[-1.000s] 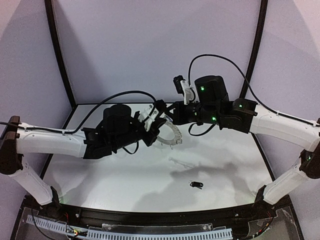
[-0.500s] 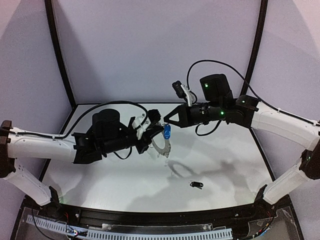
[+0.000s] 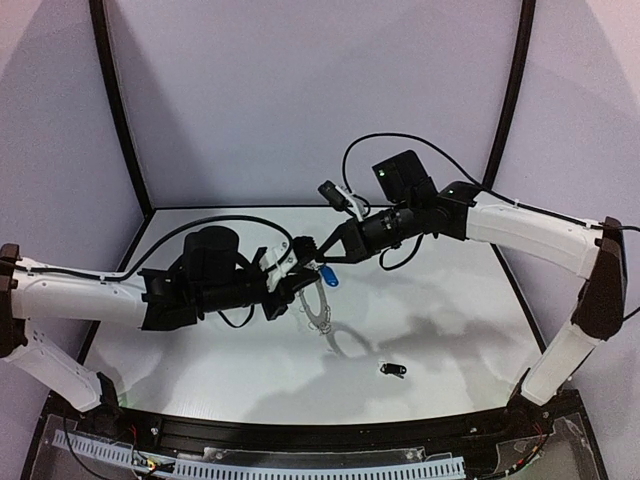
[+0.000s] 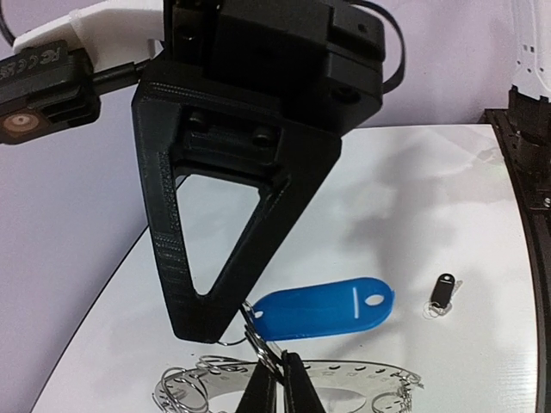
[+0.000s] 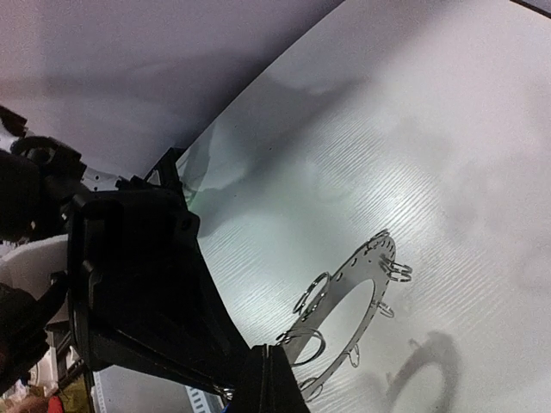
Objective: Put the keys on the keyring
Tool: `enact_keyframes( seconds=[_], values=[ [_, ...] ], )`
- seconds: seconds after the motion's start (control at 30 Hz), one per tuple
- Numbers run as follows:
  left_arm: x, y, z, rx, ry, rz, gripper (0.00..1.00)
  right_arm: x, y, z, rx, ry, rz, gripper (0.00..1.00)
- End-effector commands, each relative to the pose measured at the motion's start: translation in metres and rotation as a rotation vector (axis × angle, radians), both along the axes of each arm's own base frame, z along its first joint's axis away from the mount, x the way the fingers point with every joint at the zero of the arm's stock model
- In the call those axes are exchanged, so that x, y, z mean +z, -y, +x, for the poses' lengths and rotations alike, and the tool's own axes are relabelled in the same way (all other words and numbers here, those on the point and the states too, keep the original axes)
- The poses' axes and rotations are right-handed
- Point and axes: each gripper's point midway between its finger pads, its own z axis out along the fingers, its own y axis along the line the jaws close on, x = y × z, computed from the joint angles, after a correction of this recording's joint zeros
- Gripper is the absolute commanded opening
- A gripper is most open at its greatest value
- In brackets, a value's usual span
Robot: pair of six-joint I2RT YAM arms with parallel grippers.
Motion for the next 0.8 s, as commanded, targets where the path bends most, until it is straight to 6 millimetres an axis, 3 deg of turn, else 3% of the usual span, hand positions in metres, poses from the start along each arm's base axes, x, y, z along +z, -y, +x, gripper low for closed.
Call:
enact_keyframes(
  seconds=[0.0,0.13,0.2,0.27,0.43,0.57,0.63,0.7,0.77],
  values=[
    [0.102,0.002,-0.030,-0.117,0.170,-0.283,0.01,-0.041,0.001,-0.025,0.222,0.055,-0.043,0.00],
    [0.100,0.001,-0.029,-0.115,0.169,-0.279,0.01,-0.033,-0.002,-0.025,0.252,0.127,0.000,0.00],
    [0.097,0.002,-0.028,-0.113,0.166,-0.267,0.01,-0.019,-0.004,-0.021,0.238,0.174,0.032,0.00],
    [0.087,0.003,-0.026,-0.105,0.151,-0.245,0.01,0.009,-0.005,-0.020,0.234,0.247,0.087,0.00],
    [0.062,0.007,-0.023,-0.095,0.102,-0.225,0.01,0.067,0.002,-0.038,0.293,0.384,0.200,0.00],
    [0.063,0.003,-0.011,-0.021,0.084,-0.254,0.01,0.078,0.008,-0.053,0.335,0.423,0.206,0.00],
    [0.065,0.003,-0.009,-0.007,0.075,-0.253,0.10,0.077,0.008,-0.056,0.329,0.429,0.181,0.00],
    [0.062,0.003,-0.005,0.010,0.049,-0.234,0.33,0.075,0.007,-0.059,0.329,0.446,0.155,0.00],
    [0.062,0.004,-0.005,0.009,0.038,-0.225,0.37,0.073,0.007,-0.061,0.337,0.449,0.144,0.00]
  ],
)
